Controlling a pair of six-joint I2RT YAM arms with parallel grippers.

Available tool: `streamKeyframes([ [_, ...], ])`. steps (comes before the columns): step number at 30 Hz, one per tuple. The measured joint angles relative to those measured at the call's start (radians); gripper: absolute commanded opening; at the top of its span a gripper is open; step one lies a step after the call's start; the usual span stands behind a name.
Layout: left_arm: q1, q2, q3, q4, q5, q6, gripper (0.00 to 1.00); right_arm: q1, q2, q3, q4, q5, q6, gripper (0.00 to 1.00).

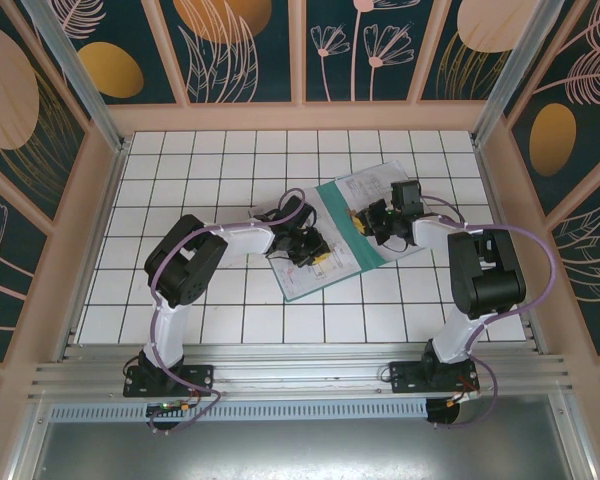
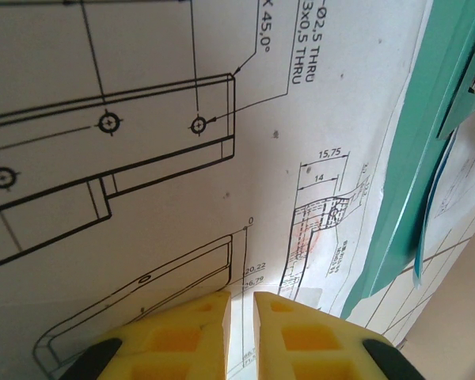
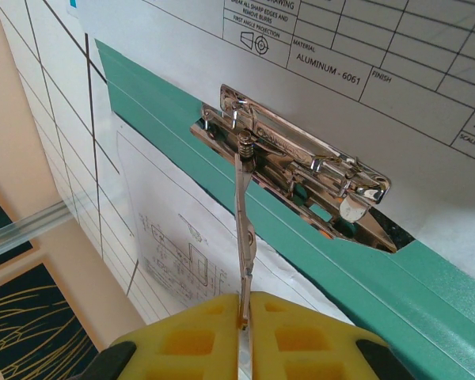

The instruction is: Put the files into the folder

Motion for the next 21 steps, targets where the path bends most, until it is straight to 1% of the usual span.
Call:
streamKeyframes([
  [2,0.000,0.000,0.000,-0.001,-0.001,0.000,0.17,0.000,0.000,0.000,0.000,0.000,-0.003,0.08],
  [4,0.000,-0.001,0.000,-0.004,-0.005,0.005,0.17,-0.001,0.000,0.000,-0.001,0.000,-0.011,0.01],
  [5,0.000,-0.001,0.000,-0.005,-0.008,0.008,0.17,-0.001,0.000,0.000,-0.001,0.000,-0.015,0.00],
  [13,-0.002,-0.034,0.039,-0.102,-0.075,0.060,0.28,-0.002,0.000,-0.013,0.004,0.000,-0.025,0.00],
  [18,-0.002,-0.074,0.041,-0.130,-0.082,0.080,0.29,-0.002,0.000,-0.020,0.014,-0.001,-0.025,0.00],
  [21,-0.002,-0.084,0.040,-0.136,-0.074,0.089,0.27,-0.002,0.000,-0.024,0.019,-0.001,-0.025,0.00],
])
